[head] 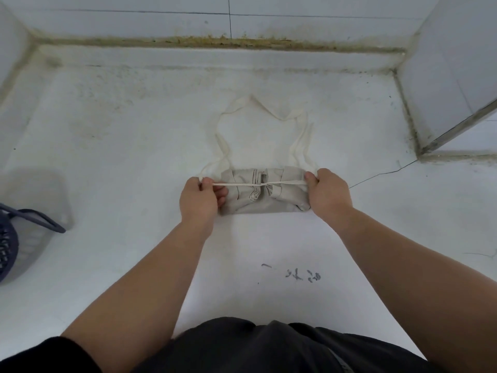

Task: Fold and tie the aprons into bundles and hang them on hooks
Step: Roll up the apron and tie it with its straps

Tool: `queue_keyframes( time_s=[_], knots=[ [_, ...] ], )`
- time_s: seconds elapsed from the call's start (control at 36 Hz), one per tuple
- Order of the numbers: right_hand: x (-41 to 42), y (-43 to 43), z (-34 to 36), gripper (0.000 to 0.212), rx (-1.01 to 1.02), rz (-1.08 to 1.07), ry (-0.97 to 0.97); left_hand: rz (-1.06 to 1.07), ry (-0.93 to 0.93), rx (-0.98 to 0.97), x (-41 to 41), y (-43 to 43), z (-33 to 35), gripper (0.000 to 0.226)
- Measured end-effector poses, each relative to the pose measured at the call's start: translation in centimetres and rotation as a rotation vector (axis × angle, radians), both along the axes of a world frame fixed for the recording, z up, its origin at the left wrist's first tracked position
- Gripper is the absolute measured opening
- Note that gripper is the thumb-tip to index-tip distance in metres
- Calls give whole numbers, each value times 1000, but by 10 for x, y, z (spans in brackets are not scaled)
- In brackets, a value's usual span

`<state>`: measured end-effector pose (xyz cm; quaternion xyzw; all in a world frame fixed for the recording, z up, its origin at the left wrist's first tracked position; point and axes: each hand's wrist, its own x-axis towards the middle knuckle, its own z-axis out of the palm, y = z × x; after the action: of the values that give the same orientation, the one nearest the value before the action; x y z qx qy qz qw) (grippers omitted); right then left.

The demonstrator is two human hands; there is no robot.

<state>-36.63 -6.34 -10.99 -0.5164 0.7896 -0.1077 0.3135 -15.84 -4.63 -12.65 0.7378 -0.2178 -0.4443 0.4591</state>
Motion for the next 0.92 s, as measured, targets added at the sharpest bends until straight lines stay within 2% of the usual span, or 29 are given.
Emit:
queue_keyframes(
  time_s=[0.06, 0.08, 0.14, 0.19, 0.22, 0.25, 0.31, 0.33, 0.42, 0.5, 0.58, 0.69, 0.81, 0.92],
  knots=[
    [4, 3, 3, 19, -36, 25, 46, -93, -74, -1, 5, 1, 0, 25],
    [7, 5, 6, 30, -74, 47, 72, -120, -123, -6, 5, 2, 1, 24],
    [9, 11, 8, 65, -155, 145, 167, -174, -288, -8, 5, 4, 0, 20],
    [10, 17, 12, 82, -212, 303, 298, -243, -500, -29, 4, 8, -1, 10],
    [9, 19, 10, 78, -289, 399, 319, -271, -571, -46, 4, 11, -2, 15],
    [5, 21, 4, 65, -379, 522, 311, -307, -621, -73, 4, 15, -3, 22],
    [-5, 26, -7, 34, -442, 675, 278, -407, -732, -131, 7, 20, -6, 28],
    [-12, 28, -13, 29, -454, 721, 263, -464, -784, -144, 9, 22, -7, 28],
    [-20, 35, -17, 39, -333, 726, 153, -578, -853, -158, 16, 25, -7, 26],
    [-18, 39, -7, 47, -272, 696, 125, -580, -842, -195, 19, 28, -3, 22],
    [-16, 42, 2, 56, -121, 733, 141, -480, -696, -165, 23, 29, -7, 16],
    [-11, 50, -4, 69, -87, 694, 165, -314, -152, -53, 28, 24, 0, 37],
    [-5, 46, -14, 53, -147, 592, 196, -225, 209, 28, 26, 18, 15, 32],
    [-1, 36, -5, 31, -167, 426, 4, -102, 565, 66, 27, 20, 25, 30]
  ],
)
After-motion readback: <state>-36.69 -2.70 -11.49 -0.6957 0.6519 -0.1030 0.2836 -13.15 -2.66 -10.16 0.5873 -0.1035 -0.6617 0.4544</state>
